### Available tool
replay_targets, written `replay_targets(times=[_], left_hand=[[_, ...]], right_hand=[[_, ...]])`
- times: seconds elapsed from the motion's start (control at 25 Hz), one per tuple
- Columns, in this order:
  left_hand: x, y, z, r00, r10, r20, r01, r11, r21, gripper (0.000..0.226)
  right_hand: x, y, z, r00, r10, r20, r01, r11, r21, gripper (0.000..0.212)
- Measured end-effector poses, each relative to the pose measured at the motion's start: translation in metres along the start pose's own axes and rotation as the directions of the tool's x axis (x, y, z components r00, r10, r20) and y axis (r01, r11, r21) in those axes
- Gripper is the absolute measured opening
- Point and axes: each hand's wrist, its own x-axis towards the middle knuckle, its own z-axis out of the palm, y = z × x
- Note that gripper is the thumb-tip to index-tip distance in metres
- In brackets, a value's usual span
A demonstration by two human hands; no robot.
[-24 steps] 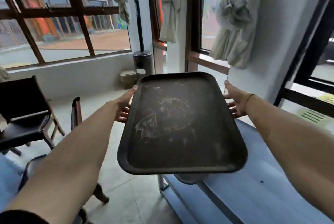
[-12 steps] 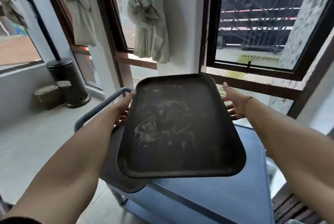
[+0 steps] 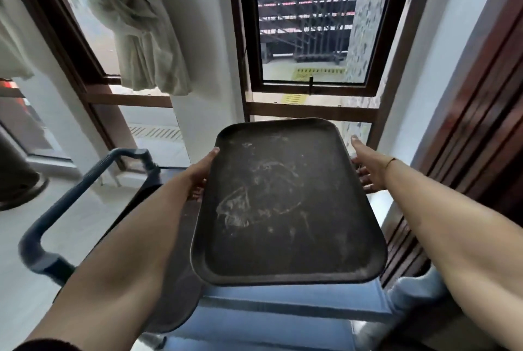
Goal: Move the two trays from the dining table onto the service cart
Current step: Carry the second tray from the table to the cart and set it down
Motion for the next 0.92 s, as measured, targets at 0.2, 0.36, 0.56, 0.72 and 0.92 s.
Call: replay_targets(times=[0.2, 0.36, 0.56, 0.72, 0.92], left_hand=[[0.045, -0.036, 0.012, 0.99, -0.082, 0.118, 0.082, 0.997, 0.005, 0.117], [0.069, -0.064, 0.032, 0.986, -0.13, 0.109, 0.127, 0.991, 0.034, 0.107], [0.082, -0.099, 0.066, 0.99, -0.122, 0.075, 0.12, 0.992, 0.033, 0.078], [0.101, -0.125, 0.078, 0.988, -0.145, 0.048, 0.142, 0.989, 0.05, 0.092], [0.11, -0.141, 0.089, 0.989, -0.139, 0.042, 0.137, 0.989, 0.048, 0.084]], right_hand=[[0.008, 0.045, 0.005, 0.997, 0.073, -0.03, -0.073, 0.997, 0.013, 0.084], [0.025, 0.084, 0.018, 0.988, 0.141, -0.063, -0.139, 0.99, 0.04, 0.088], [0.043, 0.123, 0.028, 0.973, 0.21, -0.101, -0.203, 0.977, 0.069, 0.089], [0.068, 0.151, 0.032, 0.965, 0.209, -0.161, -0.203, 0.978, 0.051, 0.094], [0.093, 0.175, 0.039, 0.953, 0.229, -0.196, -0.209, 0.971, 0.118, 0.095]])
